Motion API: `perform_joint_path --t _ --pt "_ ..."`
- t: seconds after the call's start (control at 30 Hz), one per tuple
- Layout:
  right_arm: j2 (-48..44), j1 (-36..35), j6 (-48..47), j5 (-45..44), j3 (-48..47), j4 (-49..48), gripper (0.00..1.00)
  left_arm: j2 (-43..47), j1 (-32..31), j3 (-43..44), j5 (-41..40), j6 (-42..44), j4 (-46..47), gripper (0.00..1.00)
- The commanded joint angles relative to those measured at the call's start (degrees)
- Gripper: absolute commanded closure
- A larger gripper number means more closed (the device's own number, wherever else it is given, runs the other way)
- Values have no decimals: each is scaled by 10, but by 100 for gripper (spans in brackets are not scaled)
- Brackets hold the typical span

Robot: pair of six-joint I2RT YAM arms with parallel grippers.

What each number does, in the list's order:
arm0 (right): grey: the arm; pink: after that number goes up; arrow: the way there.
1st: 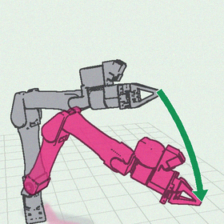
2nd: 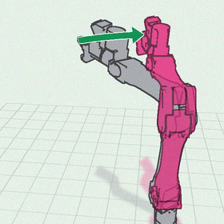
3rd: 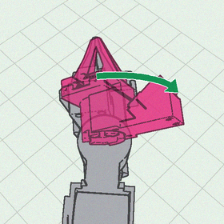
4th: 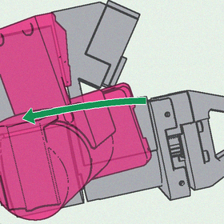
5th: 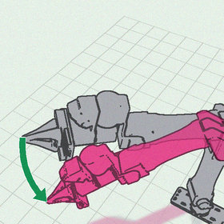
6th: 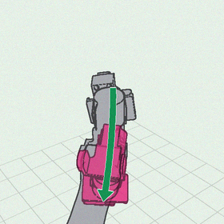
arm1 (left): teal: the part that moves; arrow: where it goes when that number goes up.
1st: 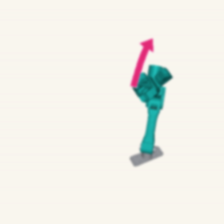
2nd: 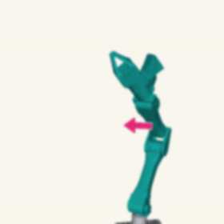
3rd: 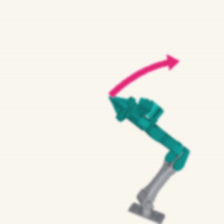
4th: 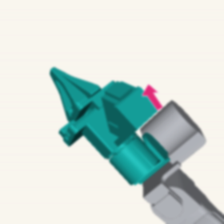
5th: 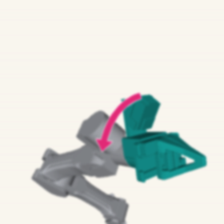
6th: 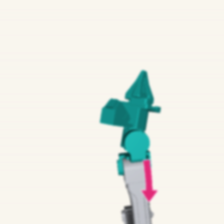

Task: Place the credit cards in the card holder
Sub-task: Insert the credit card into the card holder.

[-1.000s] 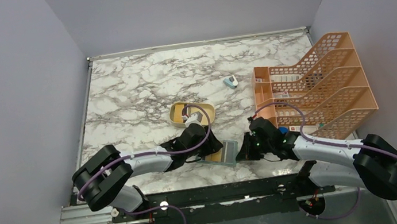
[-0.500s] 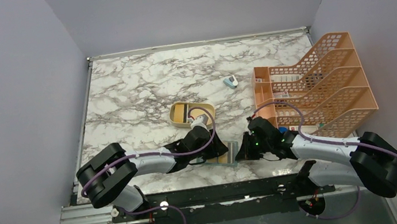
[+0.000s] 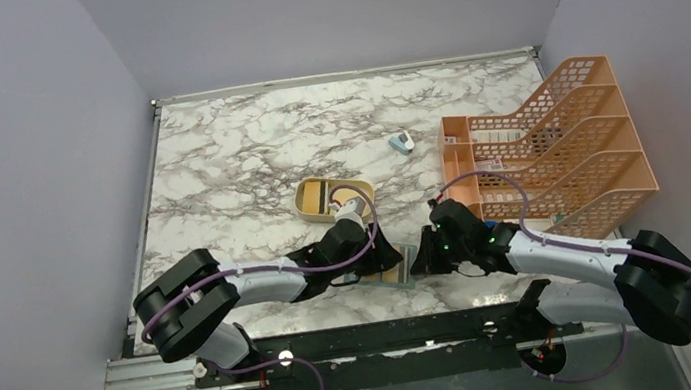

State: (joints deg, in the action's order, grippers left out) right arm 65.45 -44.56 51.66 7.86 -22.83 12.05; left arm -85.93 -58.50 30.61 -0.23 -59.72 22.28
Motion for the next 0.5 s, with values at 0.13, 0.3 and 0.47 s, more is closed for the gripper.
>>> perform_joint_path --t 0.13,0.3,0.47 --pt "-66 -3 -13 -75 -55 130 70 69 0 6 -43 28 -79 44" --pt "-86 -3 -13 -91 -67 163 63 124 9 26 -102 56 -196 45" --pt "-65 -2 -22 -94 -80 161 60 154 42 39 -116 80 -286 44"
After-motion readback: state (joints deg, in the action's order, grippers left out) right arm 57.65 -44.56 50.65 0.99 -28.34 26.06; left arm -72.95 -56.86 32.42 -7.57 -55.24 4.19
